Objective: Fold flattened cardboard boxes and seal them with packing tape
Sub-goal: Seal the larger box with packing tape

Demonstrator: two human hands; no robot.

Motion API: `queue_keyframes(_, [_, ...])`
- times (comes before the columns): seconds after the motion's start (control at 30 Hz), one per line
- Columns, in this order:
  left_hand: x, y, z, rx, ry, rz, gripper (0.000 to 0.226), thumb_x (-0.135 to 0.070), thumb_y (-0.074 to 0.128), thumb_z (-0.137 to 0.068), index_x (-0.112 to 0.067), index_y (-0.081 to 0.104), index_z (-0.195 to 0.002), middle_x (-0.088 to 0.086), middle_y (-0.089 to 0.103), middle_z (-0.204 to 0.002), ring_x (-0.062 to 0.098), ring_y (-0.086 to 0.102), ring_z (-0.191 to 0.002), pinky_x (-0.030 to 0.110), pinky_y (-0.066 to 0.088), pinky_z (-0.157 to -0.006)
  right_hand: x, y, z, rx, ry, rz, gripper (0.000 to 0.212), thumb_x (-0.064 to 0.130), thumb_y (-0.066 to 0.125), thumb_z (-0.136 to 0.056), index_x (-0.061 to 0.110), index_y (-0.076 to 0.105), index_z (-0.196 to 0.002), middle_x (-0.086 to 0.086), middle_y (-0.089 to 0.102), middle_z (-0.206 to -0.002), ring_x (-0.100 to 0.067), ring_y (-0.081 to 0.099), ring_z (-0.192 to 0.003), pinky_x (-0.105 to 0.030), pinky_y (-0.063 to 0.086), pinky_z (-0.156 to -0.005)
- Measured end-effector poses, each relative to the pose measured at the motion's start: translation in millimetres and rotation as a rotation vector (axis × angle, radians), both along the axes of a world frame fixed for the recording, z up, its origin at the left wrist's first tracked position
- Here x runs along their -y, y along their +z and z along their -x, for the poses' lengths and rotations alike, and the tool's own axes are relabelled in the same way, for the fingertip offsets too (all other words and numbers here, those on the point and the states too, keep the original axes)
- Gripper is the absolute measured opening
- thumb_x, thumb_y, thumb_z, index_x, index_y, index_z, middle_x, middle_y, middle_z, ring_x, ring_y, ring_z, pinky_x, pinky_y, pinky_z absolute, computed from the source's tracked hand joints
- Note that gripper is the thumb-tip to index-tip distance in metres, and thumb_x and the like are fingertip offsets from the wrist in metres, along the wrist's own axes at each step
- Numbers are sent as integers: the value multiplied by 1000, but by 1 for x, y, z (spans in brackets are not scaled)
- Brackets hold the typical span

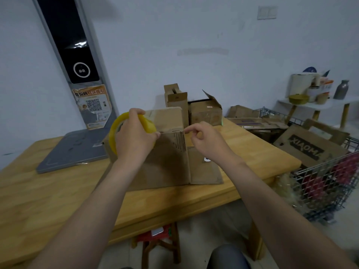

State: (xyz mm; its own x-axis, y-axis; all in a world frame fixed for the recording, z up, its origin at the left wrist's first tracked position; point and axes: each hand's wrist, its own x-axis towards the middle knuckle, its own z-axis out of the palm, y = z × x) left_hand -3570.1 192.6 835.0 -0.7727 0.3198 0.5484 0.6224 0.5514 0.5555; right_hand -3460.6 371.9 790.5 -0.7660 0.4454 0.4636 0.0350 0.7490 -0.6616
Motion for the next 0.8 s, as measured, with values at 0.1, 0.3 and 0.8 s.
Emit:
queue_keyframes(0.1, [24,4,-2,44,-29,-61,68,-40,87,-78,-33,43,-130,-10,52,-100,23,58,-97,37,46,-70,30,22,7,-56,65,-46,24,18,55,-101,32,71,-113,14,62,-106,2,56,-92,-10,40,-73])
queue_keyframes(0.3, [64,10,-7,171,-149,-193,67,-45,88,-75,-35,44,-124,-5,64,-106,19,64,-93,41,55,-74,88,40,25,-49,303,42,20,26,62,-100,30,71,-117,20,66,-87,9,58,-73,-13,43,-66])
queue_keyframes(0.8, [116,28,-9,559,-360,-359,33,-11,61,-93,-39,63,-109,12,64,-124,33,66,-106,53,59,-90,153,40,37,-128,360,574,57,26,77,-90,25,52,-141,1,75,-110,-10,73,-94,-27,58,-78])
